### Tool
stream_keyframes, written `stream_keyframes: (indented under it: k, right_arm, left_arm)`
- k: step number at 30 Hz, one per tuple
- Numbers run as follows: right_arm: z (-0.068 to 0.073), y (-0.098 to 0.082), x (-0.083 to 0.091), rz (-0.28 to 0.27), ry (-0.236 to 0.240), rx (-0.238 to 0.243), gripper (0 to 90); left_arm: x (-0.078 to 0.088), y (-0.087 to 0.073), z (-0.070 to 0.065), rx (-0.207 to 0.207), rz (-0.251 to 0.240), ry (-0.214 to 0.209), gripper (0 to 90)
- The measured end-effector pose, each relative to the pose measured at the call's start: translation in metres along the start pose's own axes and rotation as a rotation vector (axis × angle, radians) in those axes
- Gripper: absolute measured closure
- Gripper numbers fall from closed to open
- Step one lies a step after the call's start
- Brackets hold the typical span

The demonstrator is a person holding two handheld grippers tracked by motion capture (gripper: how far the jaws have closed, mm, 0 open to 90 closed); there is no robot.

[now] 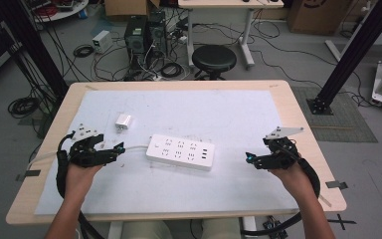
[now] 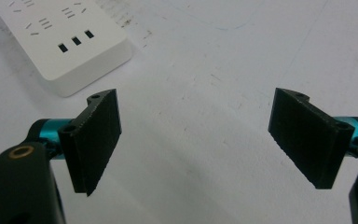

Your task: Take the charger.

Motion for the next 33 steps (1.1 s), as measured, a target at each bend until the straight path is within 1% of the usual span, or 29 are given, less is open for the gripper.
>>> stream_keyframes:
  k: [3,6,7,8,9,11,12,13,14,17,19,20,21,25,27,28,29,30,33]
  right_arm:
    - [0.002,0.001,-0.001,-0.002,0.002,0.0,17.3]
    - [0.003,0.001,-0.003,-0.006,0.005,-0.008,17.3]
    - [0.003,0.001,-0.003,-0.006,0.005,-0.008,17.3]
    - [0.003,0.004,-0.008,-0.013,0.007,-0.016,17.3]
    - [0.004,0.005,-0.008,-0.012,0.008,-0.019,17.3]
    - [0.005,0.007,-0.009,-0.013,0.011,-0.011,17.3]
    - [0.007,0.008,-0.009,-0.01,0.013,-0.013,17.3]
    - [0.006,0.009,-0.009,-0.009,0.011,-0.005,17.3]
    - [0.006,0.009,-0.009,-0.009,0.011,-0.005,17.3]
    - [0.007,0.014,-0.008,-0.009,0.015,-0.008,17.3]
    - [0.007,0.015,-0.007,-0.009,0.012,-0.006,17.3]
    - [0.006,0.016,-0.007,-0.01,0.01,-0.004,17.3]
    - [0.006,0.016,-0.007,-0.012,0.011,-0.006,17.3]
    - [0.006,0.017,-0.007,-0.009,0.011,-0.007,17.3]
    - [0.005,0.019,-0.008,-0.009,0.009,-0.019,17.3]
    - [0.005,0.019,-0.008,-0.009,0.009,-0.019,17.3]
    - [0.005,0.02,-0.008,-0.01,0.013,-0.018,17.3]
    - [0.005,0.02,-0.008,-0.009,0.011,-0.014,17.3]
    - [0.004,0.022,-0.006,-0.015,0.012,-0.006,17.3]
  left_arm:
    - [0.0,0.002,0.0,0.006,-0.011,-0.002,18.8]
    - [0.0,0.008,0.004,0.028,-0.041,0.006,18.8]
    - [0.0,0.008,0.004,0.028,-0.041,0.006,18.8]
    - [-0.002,0.016,0.008,0.045,-0.066,0.015,18.8]
    - [-0.003,0.019,0.01,0.051,-0.073,0.016,18.8]
    - [-0.007,0.023,0.014,0.058,-0.079,0.025,18.8]
    - [-0.01,0.025,0.016,0.06,-0.08,0.034,18.8]
    - [-0.012,0.027,0.018,0.062,-0.076,0.043,18.8]
    - [-0.012,0.027,0.018,0.062,-0.076,0.043,18.8]
    - [-0.02,0.037,0.025,0.045,-0.069,0.069,18.8]
    - [-0.025,0.043,0.03,0.046,-0.061,0.091,18.8]
    - [-0.026,0.047,0.033,0.048,-0.062,0.098,18.8]
    - [-0.029,0.054,0.038,0.056,-0.076,0.108,18.8]
    - [-0.034,0.06,0.043,0.067,-0.084,0.115,18.8]
    - [-0.042,0.066,0.047,0.071,-0.091,0.122,18.8]
    - [-0.045,0.067,0.049,0.072,-0.101,0.126,18.8]
    - [-0.049,0.068,0.051,0.083,-0.109,0.127,18.8]
    - [-0.052,0.067,0.053,0.089,-0.102,0.127,18.8]
    - [-0.063,0.062,0.058,0.085,-0.073,0.146,18.8]
Point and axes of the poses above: each handheld gripper's, and its own axes: x roughly backward along the jaws, y roughly out of its top, z roughly to its left, the point moved 6 cm from there along -x, roughly forward along the jaws, and after that the axes turned 4 degrees about -x, right-handed, at the moved point
